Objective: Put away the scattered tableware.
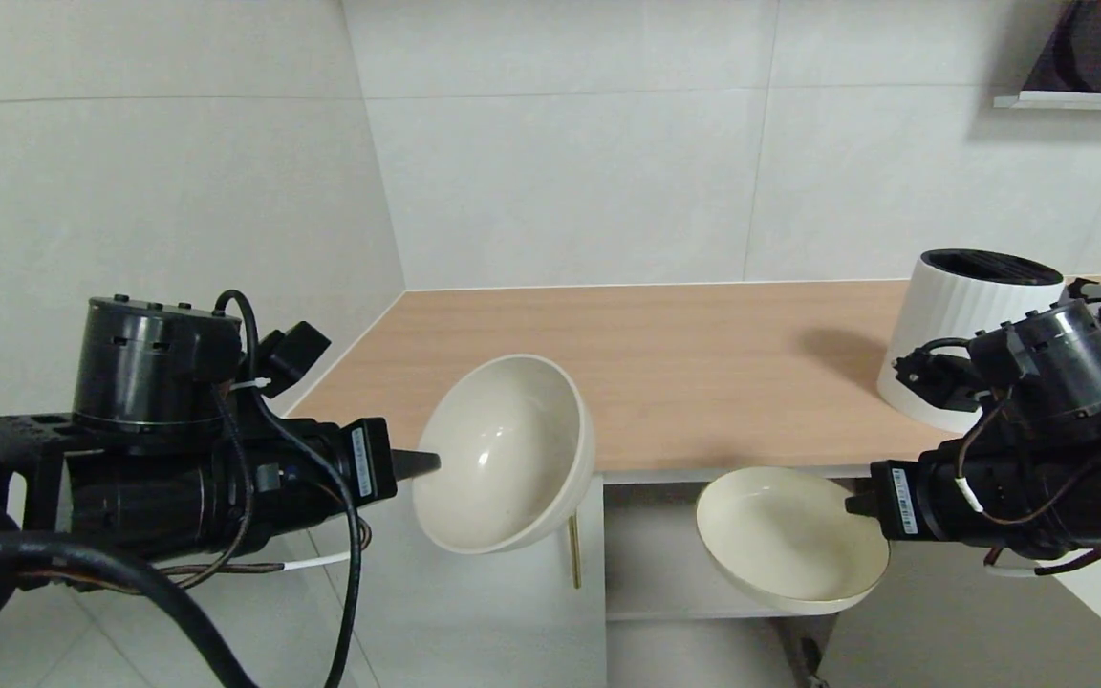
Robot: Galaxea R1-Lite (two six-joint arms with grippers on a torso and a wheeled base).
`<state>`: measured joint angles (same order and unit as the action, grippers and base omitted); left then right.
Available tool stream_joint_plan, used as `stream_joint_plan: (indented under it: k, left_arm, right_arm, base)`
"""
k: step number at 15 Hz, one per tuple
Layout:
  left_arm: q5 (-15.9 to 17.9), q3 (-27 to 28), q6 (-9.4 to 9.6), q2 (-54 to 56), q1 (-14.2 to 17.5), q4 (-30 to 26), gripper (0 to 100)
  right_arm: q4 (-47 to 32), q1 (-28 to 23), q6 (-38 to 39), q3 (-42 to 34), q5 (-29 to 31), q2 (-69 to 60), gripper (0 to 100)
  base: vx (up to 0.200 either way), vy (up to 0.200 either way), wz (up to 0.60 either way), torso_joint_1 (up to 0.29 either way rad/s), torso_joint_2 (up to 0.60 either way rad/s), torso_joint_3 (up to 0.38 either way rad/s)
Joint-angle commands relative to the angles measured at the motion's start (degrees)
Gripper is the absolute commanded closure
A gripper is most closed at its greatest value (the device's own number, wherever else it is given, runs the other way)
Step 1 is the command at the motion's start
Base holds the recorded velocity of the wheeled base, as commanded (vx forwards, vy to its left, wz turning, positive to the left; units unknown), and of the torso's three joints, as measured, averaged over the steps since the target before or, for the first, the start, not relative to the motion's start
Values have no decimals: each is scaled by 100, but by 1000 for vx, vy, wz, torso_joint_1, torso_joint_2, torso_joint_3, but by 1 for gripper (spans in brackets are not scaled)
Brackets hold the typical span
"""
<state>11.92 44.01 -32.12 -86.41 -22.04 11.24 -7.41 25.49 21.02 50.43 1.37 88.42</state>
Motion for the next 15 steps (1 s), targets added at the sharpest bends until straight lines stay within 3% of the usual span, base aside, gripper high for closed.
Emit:
stream_joint_plan:
  k: [1,15]
  left_arm:
    - [-6,3,4,-43,-2,1,100]
    - [3,-15,-5,-192,-2,1,100]
  right_arm:
    - [3,-9,-1,2,13,123,100]
    - [390,-132,-1,-104,39,237,100]
  base:
    - [0,0,0,0,0,0]
    - [0,0,0,-3,8,4]
